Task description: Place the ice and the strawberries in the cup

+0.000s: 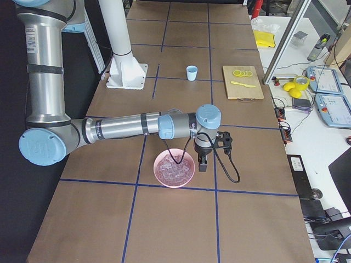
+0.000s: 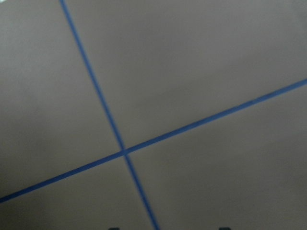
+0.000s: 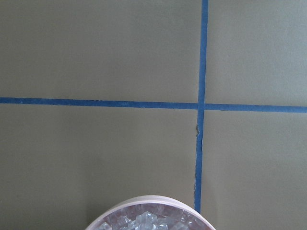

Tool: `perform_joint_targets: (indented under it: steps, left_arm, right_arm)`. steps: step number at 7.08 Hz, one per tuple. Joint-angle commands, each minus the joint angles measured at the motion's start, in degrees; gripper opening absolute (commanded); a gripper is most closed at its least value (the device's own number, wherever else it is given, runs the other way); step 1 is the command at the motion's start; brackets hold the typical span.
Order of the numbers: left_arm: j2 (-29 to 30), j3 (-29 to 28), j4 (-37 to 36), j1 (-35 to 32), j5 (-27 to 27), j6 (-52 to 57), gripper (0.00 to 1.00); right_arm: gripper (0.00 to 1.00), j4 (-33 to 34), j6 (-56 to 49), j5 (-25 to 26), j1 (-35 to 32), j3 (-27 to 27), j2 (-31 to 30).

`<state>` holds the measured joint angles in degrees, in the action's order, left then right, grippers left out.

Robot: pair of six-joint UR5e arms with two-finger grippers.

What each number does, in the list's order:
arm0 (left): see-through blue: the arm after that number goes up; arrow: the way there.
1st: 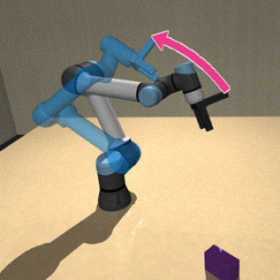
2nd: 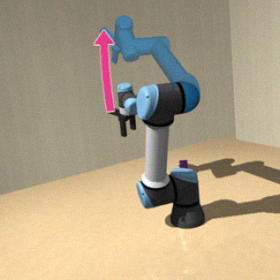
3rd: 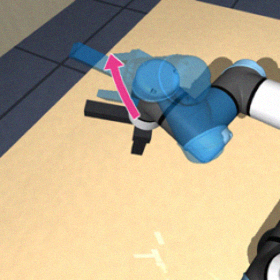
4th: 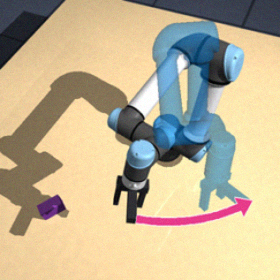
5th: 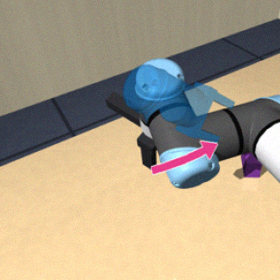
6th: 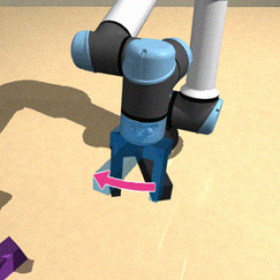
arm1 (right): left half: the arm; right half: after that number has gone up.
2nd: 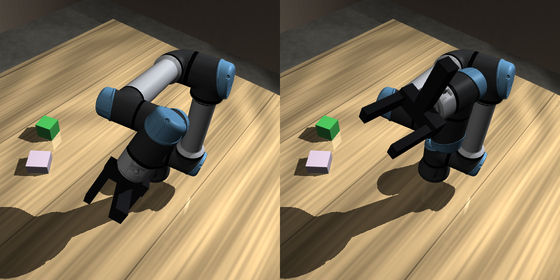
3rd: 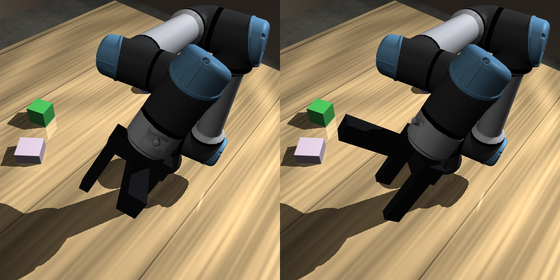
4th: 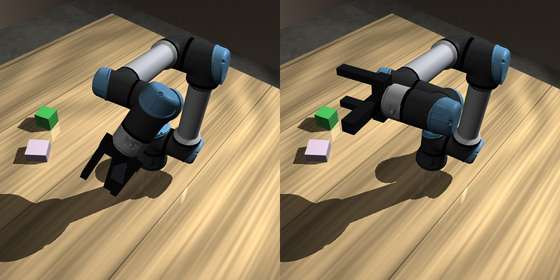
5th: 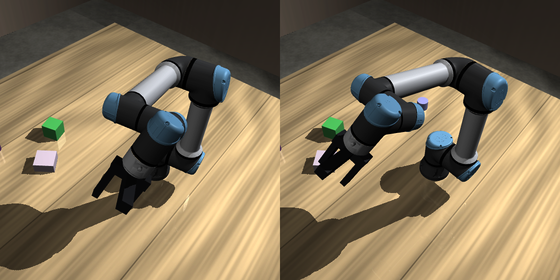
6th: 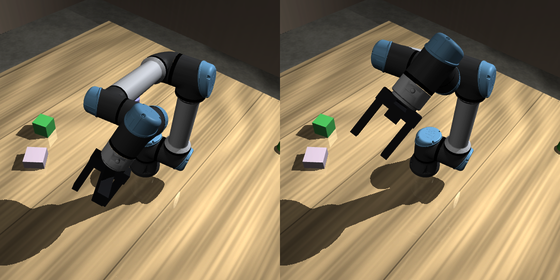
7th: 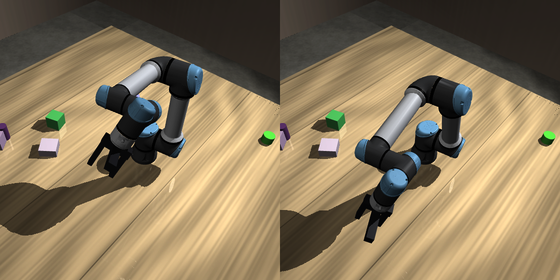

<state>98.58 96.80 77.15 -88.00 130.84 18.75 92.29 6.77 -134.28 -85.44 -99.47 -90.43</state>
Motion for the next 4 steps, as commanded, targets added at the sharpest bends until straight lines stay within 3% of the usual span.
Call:
perform_joint_targets:
  steps: [1, 4]
  left_arm:
    - [-2.23, -5.48, -2.43, -2.26, 5.11, 4.1, 1.0]
    - [-5.75, -3.73, -6.65, -2.27, 5.39, 3.76, 1.0]
  right_arm:
    - [1.0, 0.18, -0.44, 0.24, -0.61, 0.15, 0.17]
    - [1.0, 0.26, -1.05, 3.76, -0.17, -0.37, -0.71]
